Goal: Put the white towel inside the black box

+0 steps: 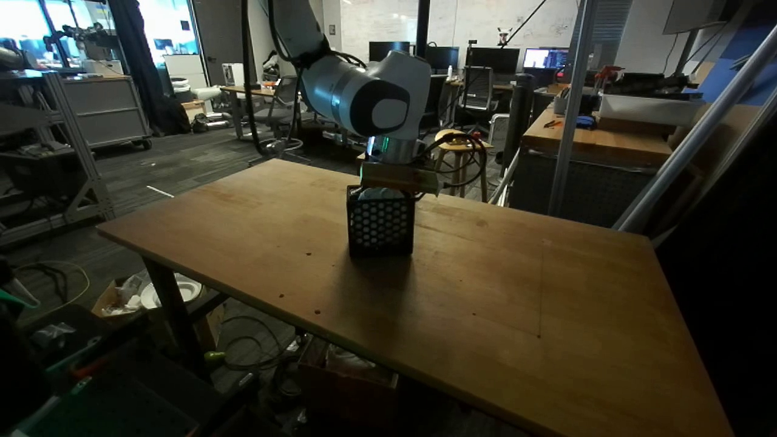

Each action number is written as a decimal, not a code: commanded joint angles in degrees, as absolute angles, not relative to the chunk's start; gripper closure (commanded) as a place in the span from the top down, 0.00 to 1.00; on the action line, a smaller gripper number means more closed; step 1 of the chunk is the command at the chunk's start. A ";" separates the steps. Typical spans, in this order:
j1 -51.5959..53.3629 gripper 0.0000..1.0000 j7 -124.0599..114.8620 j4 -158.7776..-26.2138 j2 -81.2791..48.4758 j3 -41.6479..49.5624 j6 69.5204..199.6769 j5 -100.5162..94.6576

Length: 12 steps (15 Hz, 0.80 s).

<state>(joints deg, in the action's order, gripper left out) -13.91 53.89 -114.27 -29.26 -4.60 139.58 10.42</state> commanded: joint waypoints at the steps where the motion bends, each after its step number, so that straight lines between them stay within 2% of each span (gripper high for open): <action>1: -13.82 0.00 53.45 -117.63 -27.03 -4.60 139.40 10.22; 12: -9.80 0.00 42.53 -123.63 -5.39 0.19 141.08 1.08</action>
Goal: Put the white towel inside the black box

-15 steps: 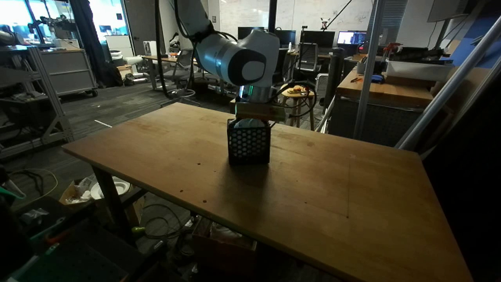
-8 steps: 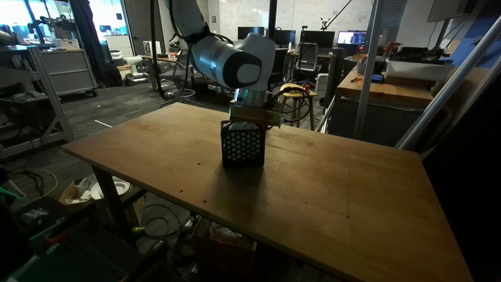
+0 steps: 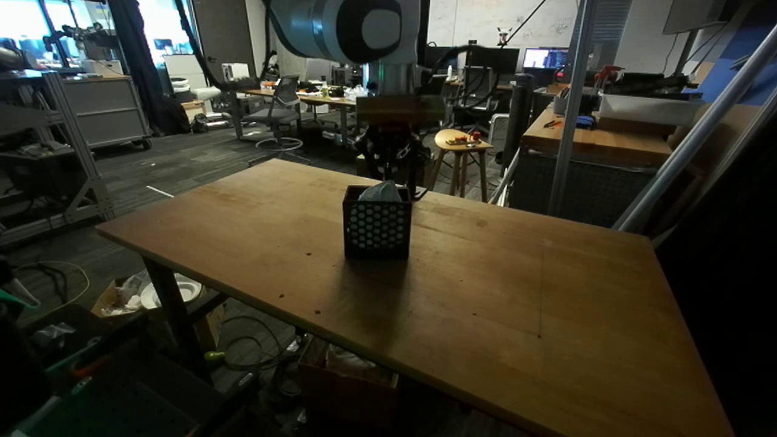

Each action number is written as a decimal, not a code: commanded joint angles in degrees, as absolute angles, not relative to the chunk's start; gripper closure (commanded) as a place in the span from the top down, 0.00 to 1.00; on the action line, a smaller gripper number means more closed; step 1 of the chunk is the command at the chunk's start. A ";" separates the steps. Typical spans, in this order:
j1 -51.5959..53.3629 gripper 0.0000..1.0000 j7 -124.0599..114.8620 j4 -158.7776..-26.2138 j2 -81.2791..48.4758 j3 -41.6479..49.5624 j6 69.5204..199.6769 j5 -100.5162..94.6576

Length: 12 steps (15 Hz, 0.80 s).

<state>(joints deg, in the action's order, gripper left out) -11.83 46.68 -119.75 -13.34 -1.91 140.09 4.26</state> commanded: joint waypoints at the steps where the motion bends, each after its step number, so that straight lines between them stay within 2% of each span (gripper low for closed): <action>1: -9.41 0.00 41.14 -124.31 -3.58 0.58 141.39 0.11; 12: -7.54 0.00 31.80 -137.06 8.40 3.55 141.68 -8.26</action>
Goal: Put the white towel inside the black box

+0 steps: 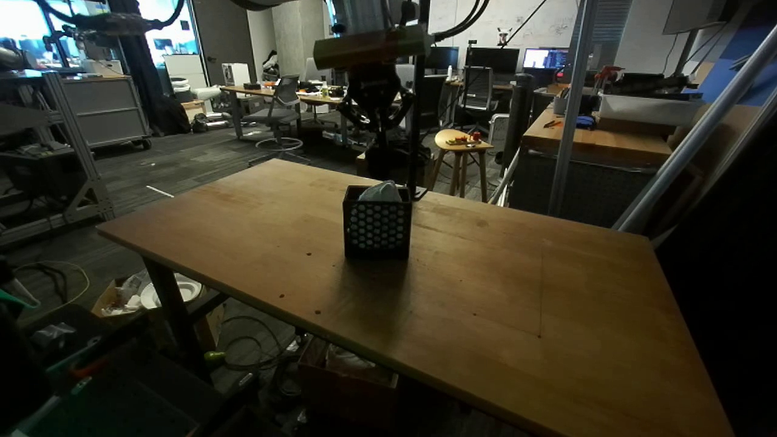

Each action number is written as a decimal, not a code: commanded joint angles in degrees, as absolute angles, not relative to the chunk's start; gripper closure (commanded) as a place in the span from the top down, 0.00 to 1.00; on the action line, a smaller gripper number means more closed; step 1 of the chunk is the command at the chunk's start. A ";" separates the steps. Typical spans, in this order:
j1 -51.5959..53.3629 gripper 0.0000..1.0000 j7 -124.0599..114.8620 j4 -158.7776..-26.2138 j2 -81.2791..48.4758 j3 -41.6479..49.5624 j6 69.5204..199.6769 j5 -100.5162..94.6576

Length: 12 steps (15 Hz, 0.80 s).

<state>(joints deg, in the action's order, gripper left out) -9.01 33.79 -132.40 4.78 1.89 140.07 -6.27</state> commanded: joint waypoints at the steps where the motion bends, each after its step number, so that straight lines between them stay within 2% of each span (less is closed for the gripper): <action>1: -7.48 0.00 31.82 -137.78 8.33 3.70 141.82 -8.46; 12: -6.18 0.00 39.34 -135.98 -0.10 4.49 145.42 -5.15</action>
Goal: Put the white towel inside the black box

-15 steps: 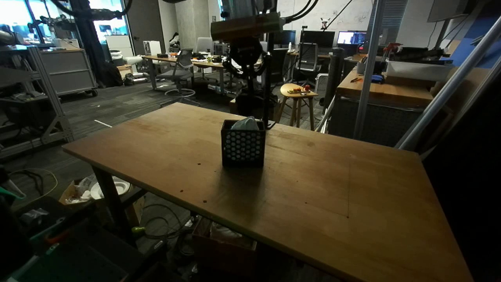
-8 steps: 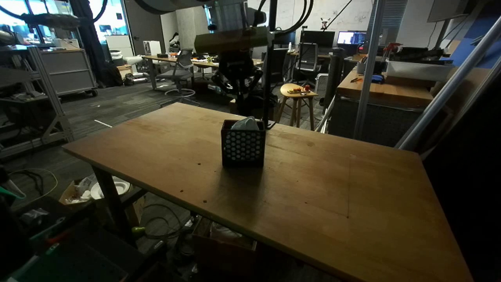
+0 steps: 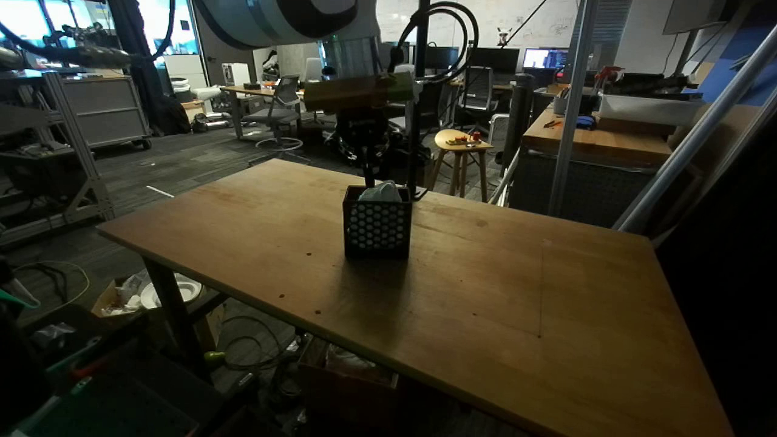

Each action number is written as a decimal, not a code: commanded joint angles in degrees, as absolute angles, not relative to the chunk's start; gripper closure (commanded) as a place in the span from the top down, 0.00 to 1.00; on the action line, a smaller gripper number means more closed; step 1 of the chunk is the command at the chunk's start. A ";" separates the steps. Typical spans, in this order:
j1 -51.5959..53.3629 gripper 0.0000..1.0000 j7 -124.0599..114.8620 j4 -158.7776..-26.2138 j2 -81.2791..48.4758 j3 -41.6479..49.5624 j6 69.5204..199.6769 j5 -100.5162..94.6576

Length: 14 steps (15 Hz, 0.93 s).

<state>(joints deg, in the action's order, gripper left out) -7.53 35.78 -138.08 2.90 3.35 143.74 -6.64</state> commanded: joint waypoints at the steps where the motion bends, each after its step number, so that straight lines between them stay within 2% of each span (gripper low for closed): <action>1: -6.23 0.00 40.17 -135.63 -0.89 4.34 145.69 -4.80; 14: -7.27 0.00 51.55 -123.38 -12.18 0.65 144.12 -0.13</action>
<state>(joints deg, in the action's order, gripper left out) -6.80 48.45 -127.05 -9.94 1.82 145.32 -2.29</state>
